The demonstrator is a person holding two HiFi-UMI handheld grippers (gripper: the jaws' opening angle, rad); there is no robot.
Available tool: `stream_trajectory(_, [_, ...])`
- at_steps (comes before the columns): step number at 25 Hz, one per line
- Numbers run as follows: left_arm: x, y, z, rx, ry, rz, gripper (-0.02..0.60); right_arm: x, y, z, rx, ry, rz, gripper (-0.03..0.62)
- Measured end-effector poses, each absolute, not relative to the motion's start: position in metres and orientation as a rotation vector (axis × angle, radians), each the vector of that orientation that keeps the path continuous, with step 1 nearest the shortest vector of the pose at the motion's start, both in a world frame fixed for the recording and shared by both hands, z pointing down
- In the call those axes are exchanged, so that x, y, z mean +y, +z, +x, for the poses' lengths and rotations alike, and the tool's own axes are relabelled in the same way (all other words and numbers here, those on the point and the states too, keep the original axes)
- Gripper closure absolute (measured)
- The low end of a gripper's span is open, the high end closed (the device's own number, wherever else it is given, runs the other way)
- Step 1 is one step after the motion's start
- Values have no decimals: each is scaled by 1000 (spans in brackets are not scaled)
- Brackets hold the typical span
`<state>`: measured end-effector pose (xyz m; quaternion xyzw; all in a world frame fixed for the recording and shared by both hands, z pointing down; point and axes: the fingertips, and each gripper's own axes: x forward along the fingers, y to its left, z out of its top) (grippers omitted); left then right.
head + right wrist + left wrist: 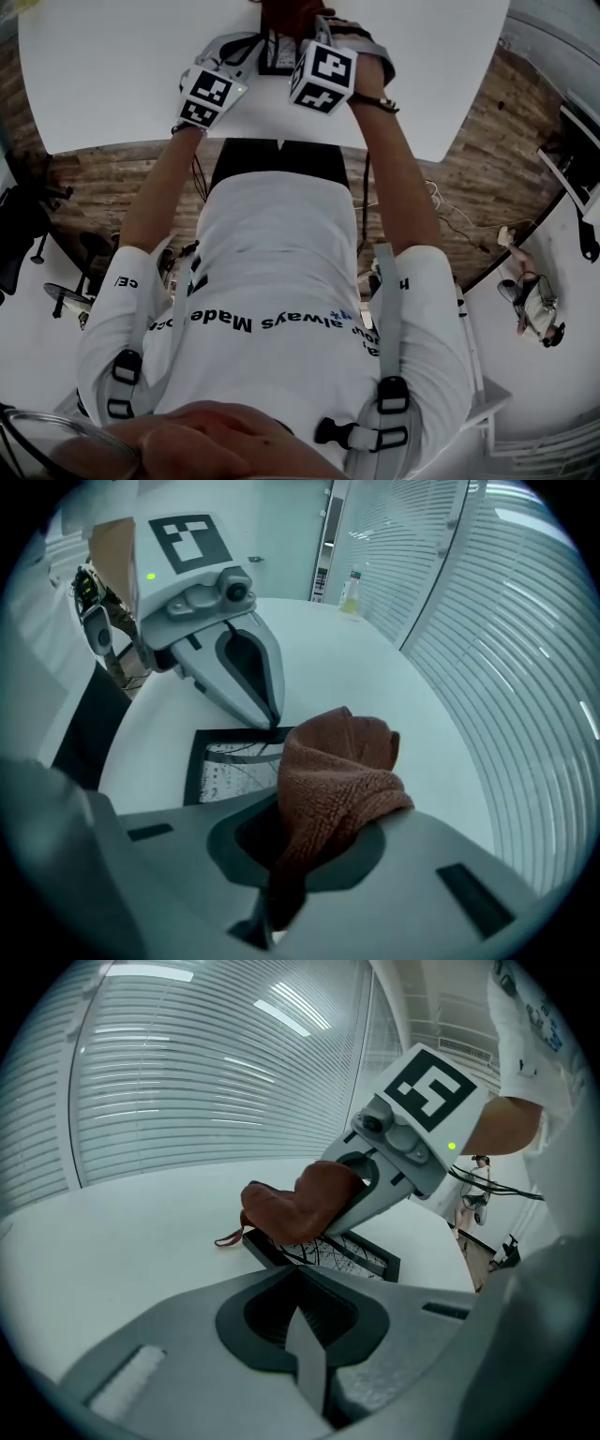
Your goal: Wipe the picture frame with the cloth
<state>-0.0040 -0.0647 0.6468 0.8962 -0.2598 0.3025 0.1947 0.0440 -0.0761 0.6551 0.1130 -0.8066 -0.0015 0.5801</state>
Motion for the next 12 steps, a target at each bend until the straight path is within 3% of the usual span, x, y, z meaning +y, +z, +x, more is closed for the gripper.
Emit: stream_trajectory(12, [-65,651,-7,-737,858,2509,580,33,653,35,-1910,136,30,576])
